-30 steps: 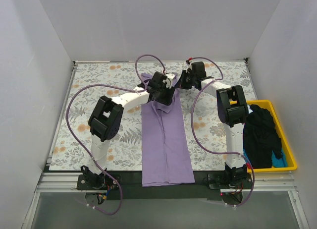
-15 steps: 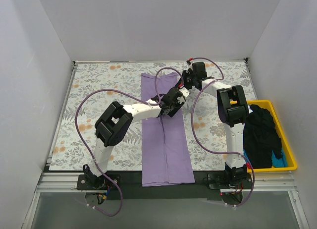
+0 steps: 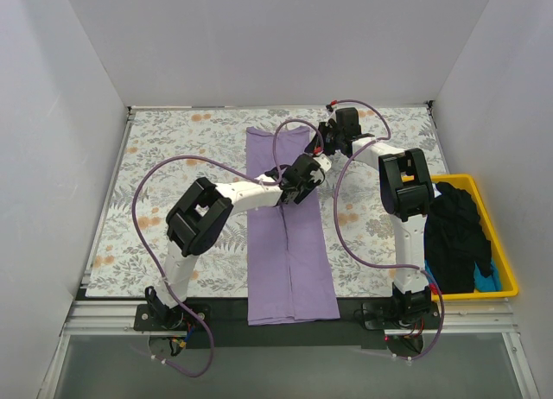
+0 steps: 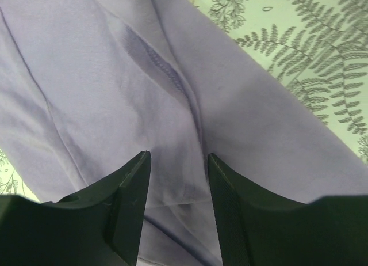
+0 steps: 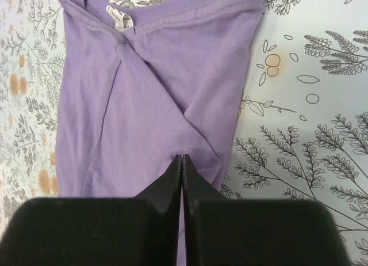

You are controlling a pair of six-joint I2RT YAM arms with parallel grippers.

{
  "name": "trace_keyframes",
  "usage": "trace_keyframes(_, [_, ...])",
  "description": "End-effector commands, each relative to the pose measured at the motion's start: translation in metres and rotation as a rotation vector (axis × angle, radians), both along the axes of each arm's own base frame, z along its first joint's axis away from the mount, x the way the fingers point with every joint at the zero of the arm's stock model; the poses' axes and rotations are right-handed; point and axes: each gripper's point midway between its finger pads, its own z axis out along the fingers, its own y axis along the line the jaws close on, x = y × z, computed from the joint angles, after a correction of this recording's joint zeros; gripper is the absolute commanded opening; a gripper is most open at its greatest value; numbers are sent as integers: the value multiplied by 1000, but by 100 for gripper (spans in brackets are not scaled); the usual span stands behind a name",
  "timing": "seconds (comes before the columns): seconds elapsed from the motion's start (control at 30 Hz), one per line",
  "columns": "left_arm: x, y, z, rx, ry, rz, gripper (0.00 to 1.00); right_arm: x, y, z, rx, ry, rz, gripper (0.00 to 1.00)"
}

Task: Fold and stack the t-shirts
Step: Fold the tshirt

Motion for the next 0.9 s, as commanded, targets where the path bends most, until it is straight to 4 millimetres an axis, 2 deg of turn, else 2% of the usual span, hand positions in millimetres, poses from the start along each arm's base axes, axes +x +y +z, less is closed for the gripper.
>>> trace_keyframes(0.0, [-8, -8, 28, -42, -20, -29, 44, 4, 2, 19, 32, -50, 6, 1])
trace_keyframes(0.17, [-10, -7, 24, -39, -2, -30, 43, 5, 2, 20, 33, -52, 4, 1])
trace_keyframes(0.27, [-9, -5, 19, -22, -3, -19, 38, 5, 2, 18, 34, -48, 4, 1])
trace_keyframes(0.3, [-8, -4, 18, -20, -4, -14, 35, 5, 2, 18, 35, -49, 4, 1])
trace_keyframes(0.43, [-5, -5, 15, -18, -7, 2, 10, 6, 3, 19, 39, -52, 6, 1])
trace_keyframes(0.47, [-4, -6, 18, -25, -11, 6, 1, 7, 3, 21, 41, -60, 6, 1])
trace_keyframes(0.73, [9, -16, 42, -119, -28, 50, 0, 16, 6, 26, 55, -83, 11, 1])
trace_keyframes(0.87, [18, -11, 52, -199, -4, 93, 0, 22, 8, 30, 60, -100, 9, 1])
